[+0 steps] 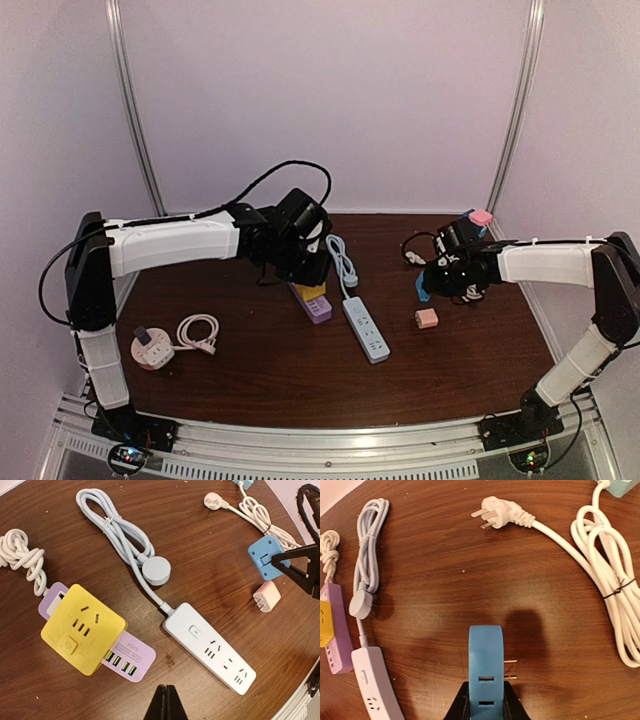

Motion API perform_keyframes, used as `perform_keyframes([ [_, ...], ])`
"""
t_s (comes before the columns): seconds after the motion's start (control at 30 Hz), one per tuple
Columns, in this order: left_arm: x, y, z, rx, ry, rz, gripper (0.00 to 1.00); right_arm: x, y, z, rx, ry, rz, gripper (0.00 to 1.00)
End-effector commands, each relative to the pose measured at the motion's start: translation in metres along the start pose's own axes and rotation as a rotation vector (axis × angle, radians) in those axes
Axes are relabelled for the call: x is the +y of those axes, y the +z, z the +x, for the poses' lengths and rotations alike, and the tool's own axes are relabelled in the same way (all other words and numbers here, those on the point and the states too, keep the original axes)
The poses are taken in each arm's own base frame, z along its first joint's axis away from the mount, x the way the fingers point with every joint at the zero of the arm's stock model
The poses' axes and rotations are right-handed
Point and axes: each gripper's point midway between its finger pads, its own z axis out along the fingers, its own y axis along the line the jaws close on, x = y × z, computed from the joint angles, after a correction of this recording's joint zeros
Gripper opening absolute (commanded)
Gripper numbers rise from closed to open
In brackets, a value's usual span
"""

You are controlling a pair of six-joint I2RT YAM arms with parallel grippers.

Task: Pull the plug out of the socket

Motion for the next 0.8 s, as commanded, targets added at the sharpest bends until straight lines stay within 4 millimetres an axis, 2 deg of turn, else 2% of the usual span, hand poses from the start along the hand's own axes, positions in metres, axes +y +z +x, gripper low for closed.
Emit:
perform_keyframes([
  [0.0,0.011,-0.006,-0.004,-0.028,-0.018,-0.024,0.00,-0.023,-0.004,-0.007,-0.035,-0.084,0.183,0.01],
  [0.17,0.017,-0.011,-0.006,-0.036,-0.023,-0.029,0.00,-0.024,0.004,-0.001,-0.023,-0.145,0.265,0.03],
  [0.37,0.021,-0.012,-0.007,-0.034,-0.024,-0.031,0.00,-0.012,0.013,0.007,-0.006,-0.203,0.299,0.09],
  [0.47,0.023,-0.012,-0.007,-0.034,-0.024,-0.034,0.00,-0.006,0.019,0.010,0.003,-0.214,0.294,0.18],
  [0.63,0.025,-0.013,-0.009,-0.038,-0.023,-0.032,0.00,0.011,0.023,0.012,0.019,-0.206,0.222,0.39],
  [0.77,0.028,-0.015,-0.013,-0.040,-0.010,-0.039,0.00,0.023,0.025,0.012,0.027,-0.201,0.168,0.47],
])
